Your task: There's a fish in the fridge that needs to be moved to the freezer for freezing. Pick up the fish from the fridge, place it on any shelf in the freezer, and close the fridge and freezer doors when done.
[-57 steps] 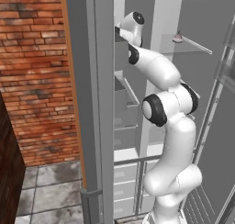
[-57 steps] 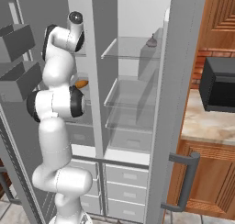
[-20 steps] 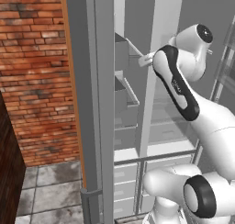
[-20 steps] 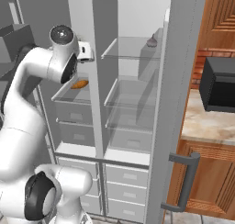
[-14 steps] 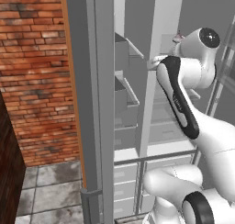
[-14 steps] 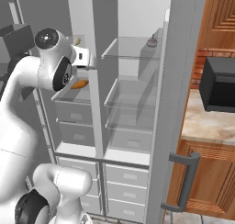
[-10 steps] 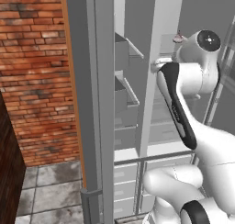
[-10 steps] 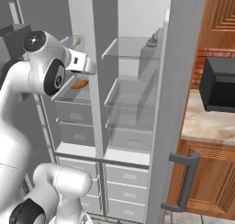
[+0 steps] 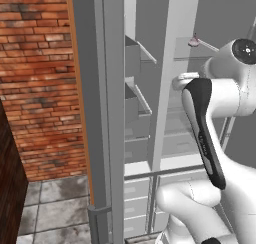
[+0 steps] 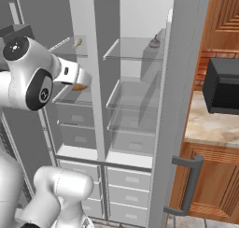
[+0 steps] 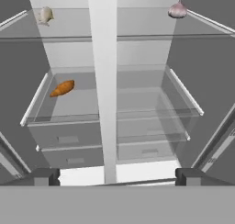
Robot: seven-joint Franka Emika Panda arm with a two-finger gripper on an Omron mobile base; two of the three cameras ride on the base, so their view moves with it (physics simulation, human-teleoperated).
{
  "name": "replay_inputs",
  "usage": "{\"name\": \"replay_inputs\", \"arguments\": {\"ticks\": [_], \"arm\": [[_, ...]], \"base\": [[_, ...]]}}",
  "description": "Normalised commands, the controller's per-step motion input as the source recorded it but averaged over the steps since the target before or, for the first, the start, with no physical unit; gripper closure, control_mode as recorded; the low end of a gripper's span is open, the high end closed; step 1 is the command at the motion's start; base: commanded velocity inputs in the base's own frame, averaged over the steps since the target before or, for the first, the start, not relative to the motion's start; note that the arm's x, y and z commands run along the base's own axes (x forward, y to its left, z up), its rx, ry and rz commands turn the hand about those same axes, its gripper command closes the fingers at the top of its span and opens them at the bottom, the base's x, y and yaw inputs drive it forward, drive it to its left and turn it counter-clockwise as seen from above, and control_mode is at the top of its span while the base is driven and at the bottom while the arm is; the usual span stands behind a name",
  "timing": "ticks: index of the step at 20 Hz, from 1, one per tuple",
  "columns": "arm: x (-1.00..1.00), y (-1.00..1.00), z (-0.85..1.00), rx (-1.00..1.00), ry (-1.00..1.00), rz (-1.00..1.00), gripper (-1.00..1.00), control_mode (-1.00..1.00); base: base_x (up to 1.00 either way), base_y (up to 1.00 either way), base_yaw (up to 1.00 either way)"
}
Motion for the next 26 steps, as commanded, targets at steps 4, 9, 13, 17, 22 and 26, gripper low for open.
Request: {"name": "replay_inputs", "arguments": {"ticks": [4,9,13,17,22,26], "arm": [[-0.17,0.03,-0.11,0.00,0.00,0.06,-1.00,-1.00],[0.00,0.02,-0.37,0.07,-0.02,0.04,-1.00,-1.00],[-0.06,0.00,-0.06,0.03,-0.01,0.01,-1.00,1.00],[0.00,0.00,0.00,0.00,0.00,0.00,-1.00,1.00],[0.00,0.00,0.00,0.00,0.00,0.00,-1.00,1.00],[0.00,0.00,0.00,0.00,0.00,0.00,-1.00,1.00]], "base": [[0.00,0.00,0.00],[0.00,0.00,0.00],[-0.33,0.00,0.04],[-0.66,0.00,0.01],[-0.18,-0.07,0.00],[-0.03,-0.37,-0.06]]}}
